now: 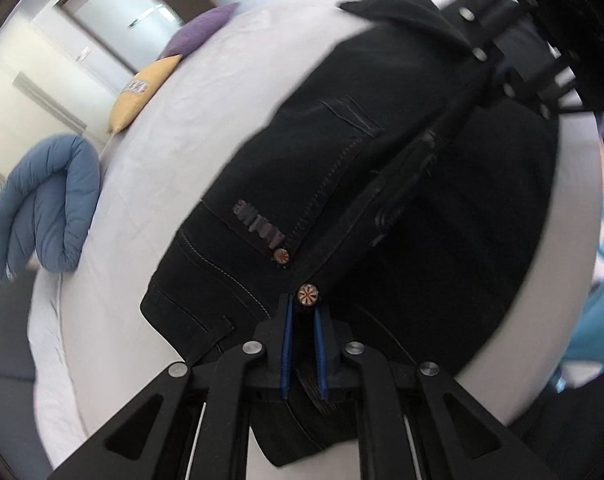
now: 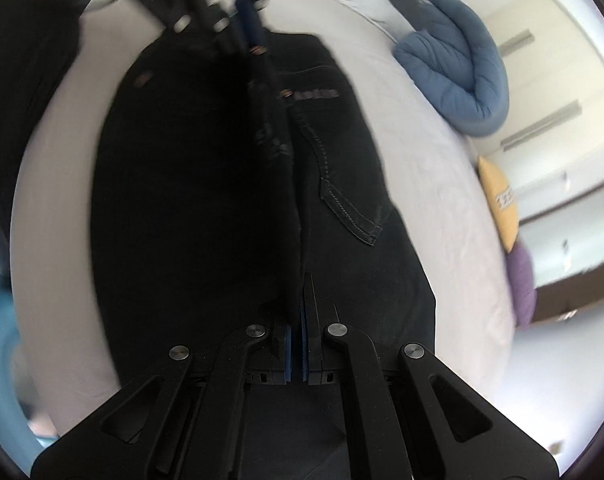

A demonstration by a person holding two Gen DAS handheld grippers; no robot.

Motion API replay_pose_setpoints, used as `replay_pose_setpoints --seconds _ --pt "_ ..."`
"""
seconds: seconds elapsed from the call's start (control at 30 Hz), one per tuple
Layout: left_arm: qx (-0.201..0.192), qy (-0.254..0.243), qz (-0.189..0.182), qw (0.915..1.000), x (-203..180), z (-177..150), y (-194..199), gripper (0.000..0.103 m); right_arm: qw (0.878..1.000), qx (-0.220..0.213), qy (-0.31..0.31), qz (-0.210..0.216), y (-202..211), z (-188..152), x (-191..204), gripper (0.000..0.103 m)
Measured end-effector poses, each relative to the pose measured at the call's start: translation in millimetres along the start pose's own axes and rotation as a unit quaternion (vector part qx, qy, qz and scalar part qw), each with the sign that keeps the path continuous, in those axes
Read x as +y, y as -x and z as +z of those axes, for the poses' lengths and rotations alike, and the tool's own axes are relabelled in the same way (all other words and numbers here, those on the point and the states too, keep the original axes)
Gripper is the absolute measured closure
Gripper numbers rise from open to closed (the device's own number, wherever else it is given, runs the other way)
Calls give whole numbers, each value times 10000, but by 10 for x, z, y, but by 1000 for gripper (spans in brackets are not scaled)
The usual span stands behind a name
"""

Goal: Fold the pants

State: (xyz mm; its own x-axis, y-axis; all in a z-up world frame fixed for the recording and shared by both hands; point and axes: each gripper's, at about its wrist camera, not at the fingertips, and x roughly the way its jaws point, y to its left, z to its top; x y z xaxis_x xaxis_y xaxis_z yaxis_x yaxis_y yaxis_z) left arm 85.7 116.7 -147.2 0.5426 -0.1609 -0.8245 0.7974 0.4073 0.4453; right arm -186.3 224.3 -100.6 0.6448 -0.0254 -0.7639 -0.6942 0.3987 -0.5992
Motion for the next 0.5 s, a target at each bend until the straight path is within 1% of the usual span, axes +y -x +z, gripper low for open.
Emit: replay_pose_setpoints --seconds 0.03,0.07,0.17,0.2,0.33,0.37,0.43,0.5 --pt "46 -105 40 9999 -64 -31 11 100 9999 31 134 -56 -64 -55 24 102" --pt "53 -160 26 9999 -112 -72 31 100 9996 89 245 -114 -85 -55 141 102" --pt "14 -124 -74 9999 -208 -160 82 100 9995 112 238 -156 -45 -93 258 102" --pt "15 -144 -74 9999 -234 -174 85 100 9994 99 283 -182 -99 -170 247 102" --pt "57 -413 -64 9991 -377 -212 106 100 9980 96 491 -373 -57 -146 391 102" --pt "62 -443 -76 9990 -404 -225 113 100 9978 91 529 -394 -38 -121 324 102" --pt "54 -409 -75 9991 -387 -225 96 100 9975 104 577 -396 -46 -124 343 102" --pt "56 -351 -68 9993 -411 -222 92 100 9966 167 675 -443 -48 -86 507 102"
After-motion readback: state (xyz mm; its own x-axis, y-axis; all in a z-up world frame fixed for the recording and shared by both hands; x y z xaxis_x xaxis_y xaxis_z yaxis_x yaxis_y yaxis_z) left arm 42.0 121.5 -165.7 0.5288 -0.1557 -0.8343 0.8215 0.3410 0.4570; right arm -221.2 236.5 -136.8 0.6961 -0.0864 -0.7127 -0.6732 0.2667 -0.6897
